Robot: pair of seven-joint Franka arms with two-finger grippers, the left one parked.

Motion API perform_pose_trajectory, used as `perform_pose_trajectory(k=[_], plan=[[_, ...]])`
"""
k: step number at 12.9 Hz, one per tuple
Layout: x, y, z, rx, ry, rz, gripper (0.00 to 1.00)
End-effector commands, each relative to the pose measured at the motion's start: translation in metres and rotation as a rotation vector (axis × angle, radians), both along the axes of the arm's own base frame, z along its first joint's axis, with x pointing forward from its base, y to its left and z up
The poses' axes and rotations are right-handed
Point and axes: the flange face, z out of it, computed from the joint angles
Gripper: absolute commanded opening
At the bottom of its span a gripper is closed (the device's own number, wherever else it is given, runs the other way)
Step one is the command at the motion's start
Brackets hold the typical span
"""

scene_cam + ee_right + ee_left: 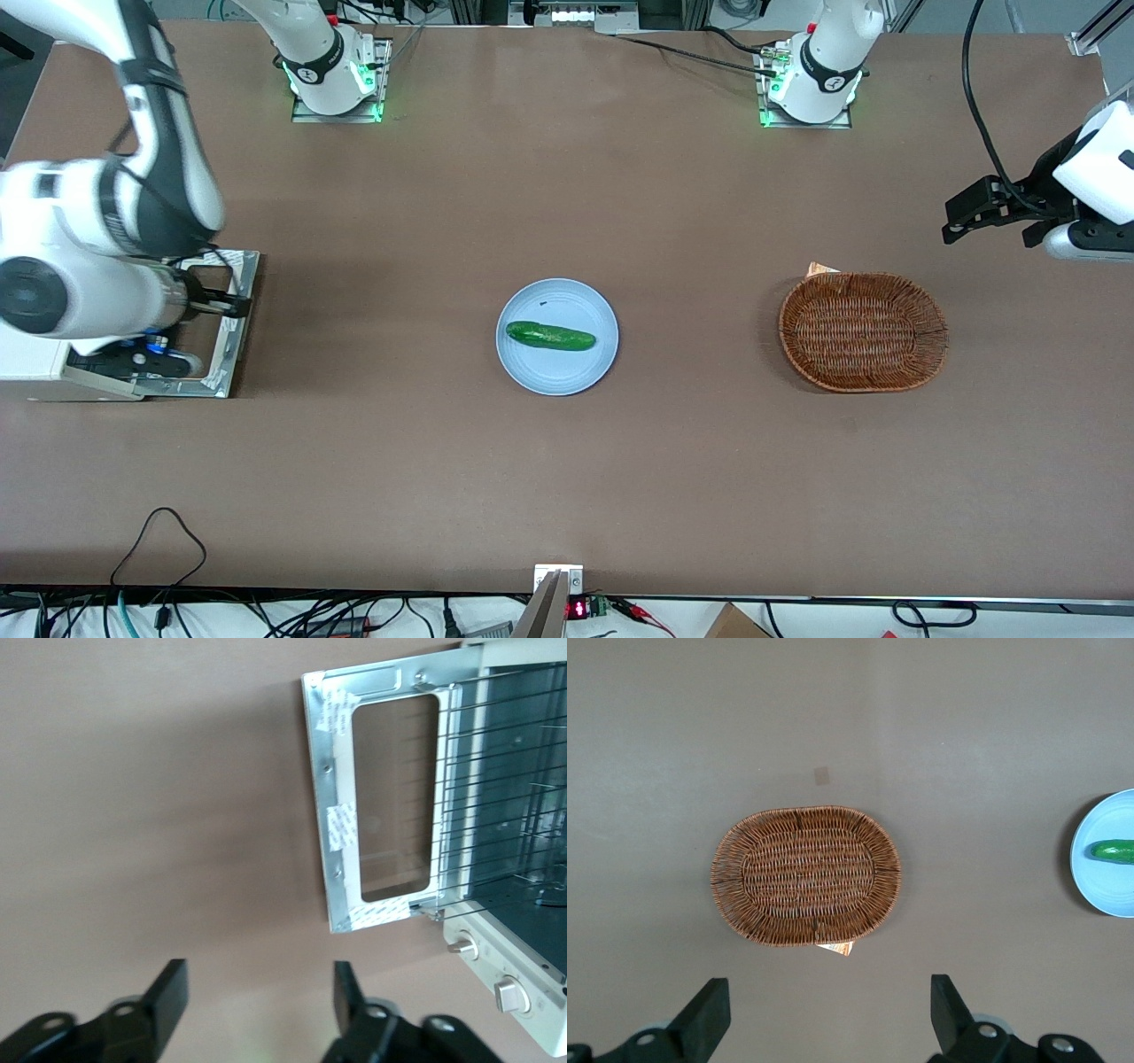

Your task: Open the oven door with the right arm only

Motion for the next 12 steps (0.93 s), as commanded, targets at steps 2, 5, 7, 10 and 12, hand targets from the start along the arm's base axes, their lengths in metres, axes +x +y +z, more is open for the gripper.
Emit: perform_pose_trajectory(k=[2,5,7,10,12], plan=[[-0.014,-0.030,0.061,0.126,-0.055,0.007,1.00],[-0.009,-0.035,0.063,0.141,-0.088,-0.012,1.00],[-0.004,-0.034,0.067,0.155,-0.133,-0.009,1.00],[-0.010,-0.020,0.099,0.161,-0.294,0.143,1.00],[-0.034,-0.019,0.105,0.132,-0.356,0.169,1.00]])
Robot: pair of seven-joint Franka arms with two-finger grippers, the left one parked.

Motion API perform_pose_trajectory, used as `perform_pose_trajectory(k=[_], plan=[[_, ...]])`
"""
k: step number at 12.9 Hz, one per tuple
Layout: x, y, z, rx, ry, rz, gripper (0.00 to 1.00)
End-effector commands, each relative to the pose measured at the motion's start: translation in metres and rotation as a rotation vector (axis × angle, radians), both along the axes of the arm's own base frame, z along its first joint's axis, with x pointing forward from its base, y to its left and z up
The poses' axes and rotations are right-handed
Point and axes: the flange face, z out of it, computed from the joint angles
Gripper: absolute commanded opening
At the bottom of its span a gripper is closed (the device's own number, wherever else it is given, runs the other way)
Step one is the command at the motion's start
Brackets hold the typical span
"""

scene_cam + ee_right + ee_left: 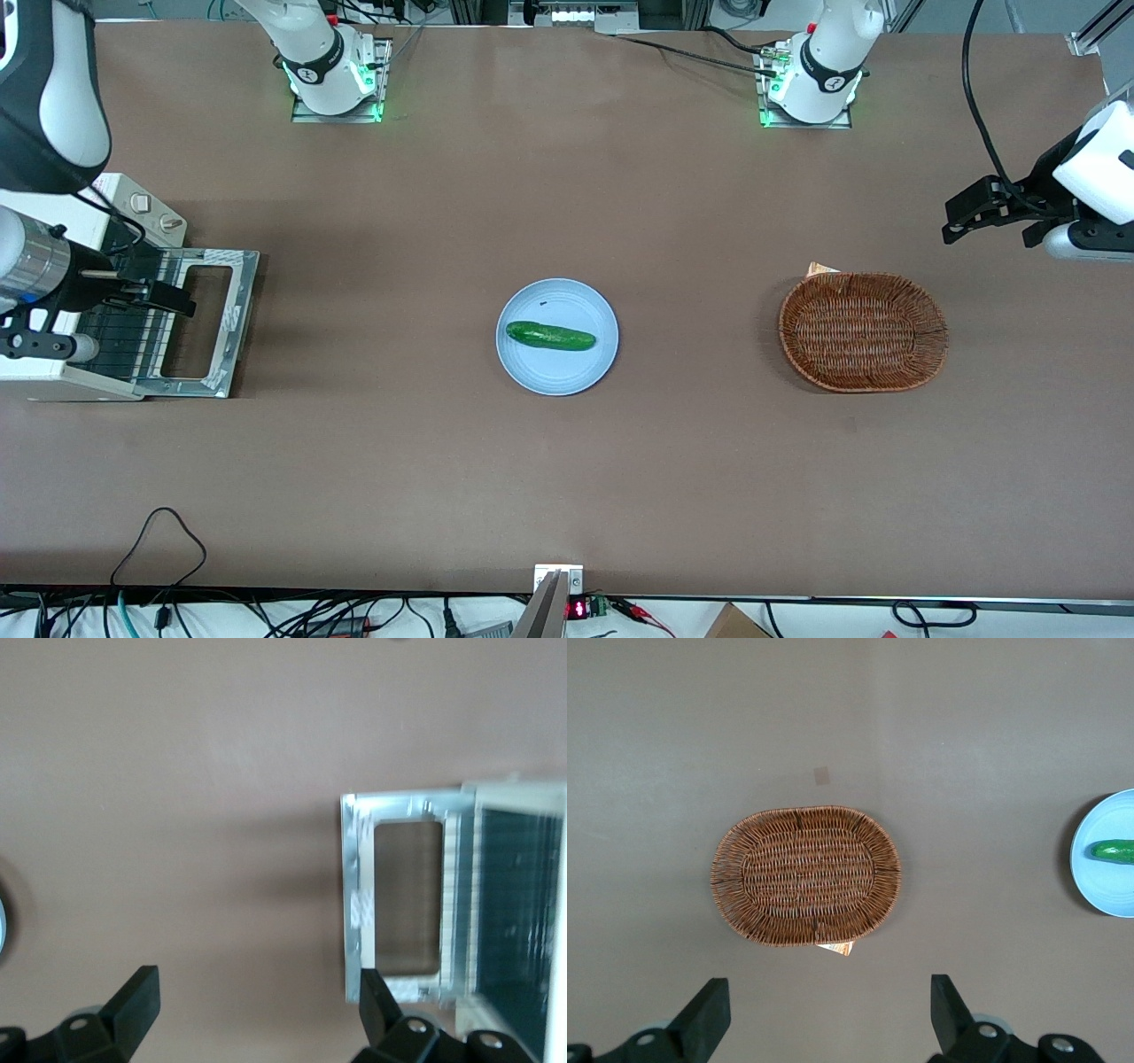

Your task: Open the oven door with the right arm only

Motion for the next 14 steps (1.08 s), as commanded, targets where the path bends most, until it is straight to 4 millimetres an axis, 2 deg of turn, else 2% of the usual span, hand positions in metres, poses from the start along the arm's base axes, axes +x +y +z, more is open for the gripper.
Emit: perform_pose_trajectory(k=[1,4,7,14], plan=[[-0.044,-0.002,0.017,0.003,-0.094,0.039,1.00],[-0.069,-0.021,0.034,0.009,-0.136,0.055,1.00],[-0.075,-0.008,0.037,0.011,-0.087,0.077,1.00],[-0.083,0.009,0.046,0.018,0.011,0.104,1.00]])
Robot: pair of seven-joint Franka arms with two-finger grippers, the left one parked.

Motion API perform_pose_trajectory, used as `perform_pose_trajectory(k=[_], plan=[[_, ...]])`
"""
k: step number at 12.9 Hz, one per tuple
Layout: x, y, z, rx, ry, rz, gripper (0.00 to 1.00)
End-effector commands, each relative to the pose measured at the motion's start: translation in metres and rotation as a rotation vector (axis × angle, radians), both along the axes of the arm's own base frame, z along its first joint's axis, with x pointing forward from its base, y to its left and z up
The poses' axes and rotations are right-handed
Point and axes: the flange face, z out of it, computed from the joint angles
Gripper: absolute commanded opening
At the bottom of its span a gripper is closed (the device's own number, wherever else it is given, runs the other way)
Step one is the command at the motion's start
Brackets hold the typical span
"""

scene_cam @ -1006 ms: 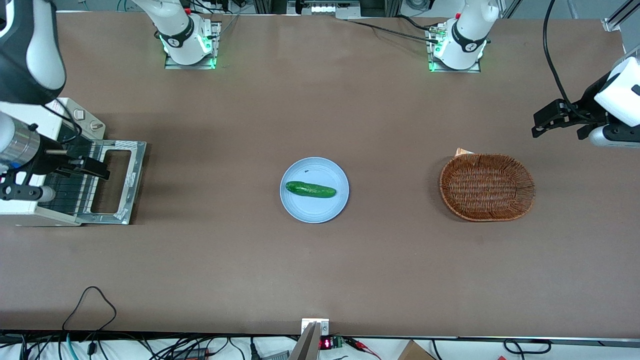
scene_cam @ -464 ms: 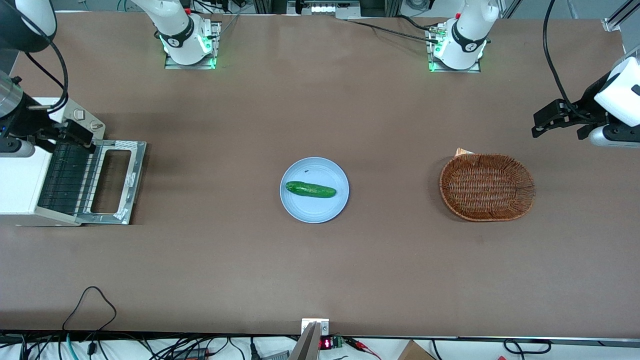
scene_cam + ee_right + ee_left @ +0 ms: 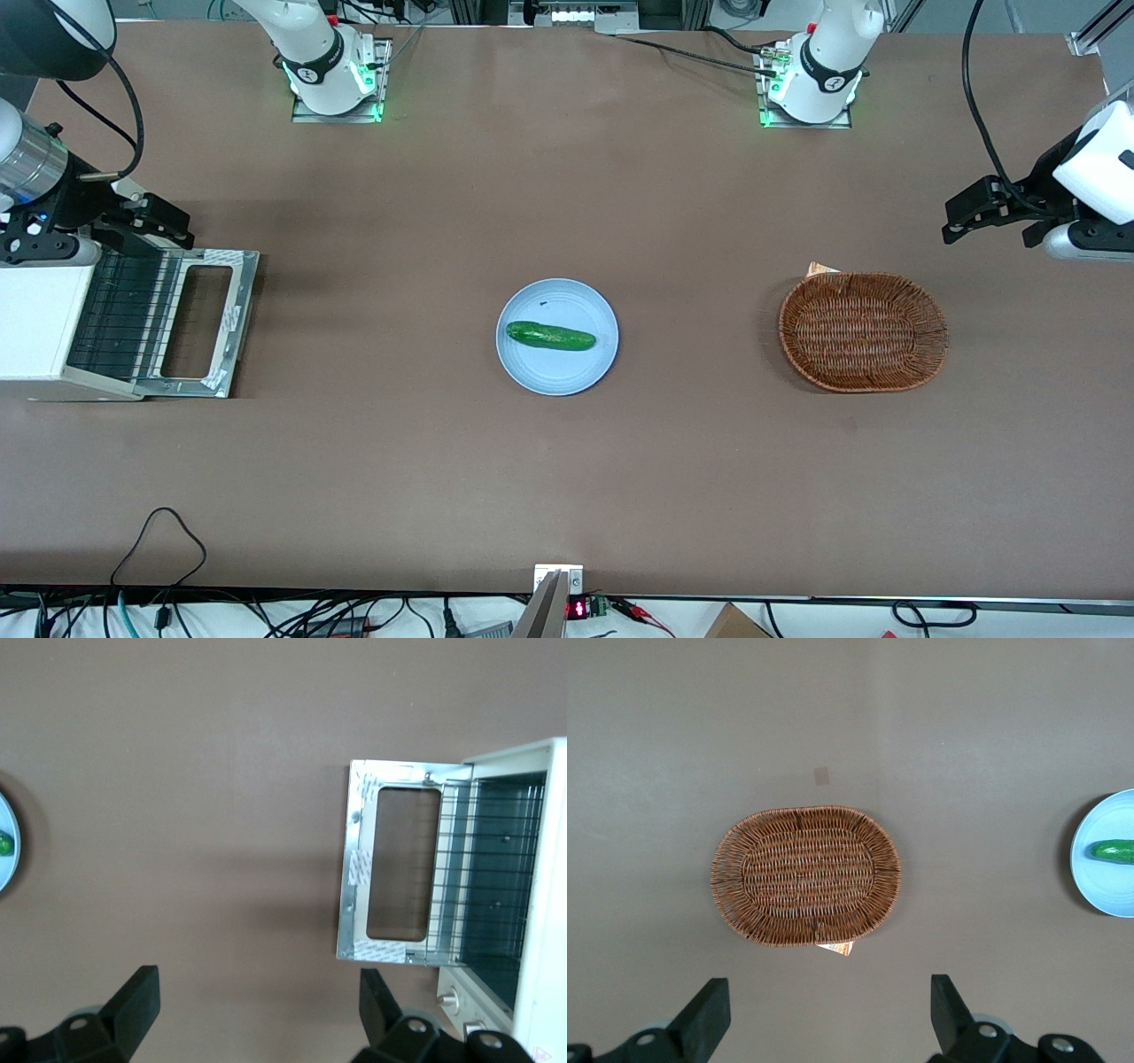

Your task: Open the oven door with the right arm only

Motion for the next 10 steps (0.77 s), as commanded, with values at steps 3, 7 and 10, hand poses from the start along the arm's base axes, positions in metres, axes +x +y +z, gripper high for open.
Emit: perform_pose_trajectory(k=[3,7,10], plan=[[-0.002,0.011,0.011,-0.001,0.007,0.019,1.00],[0.003,0.002,0.011,-0.001,0.001,0.003,1.00],[0.003,-0.004,0.011,0.001,0.002,0.002,1.00]])
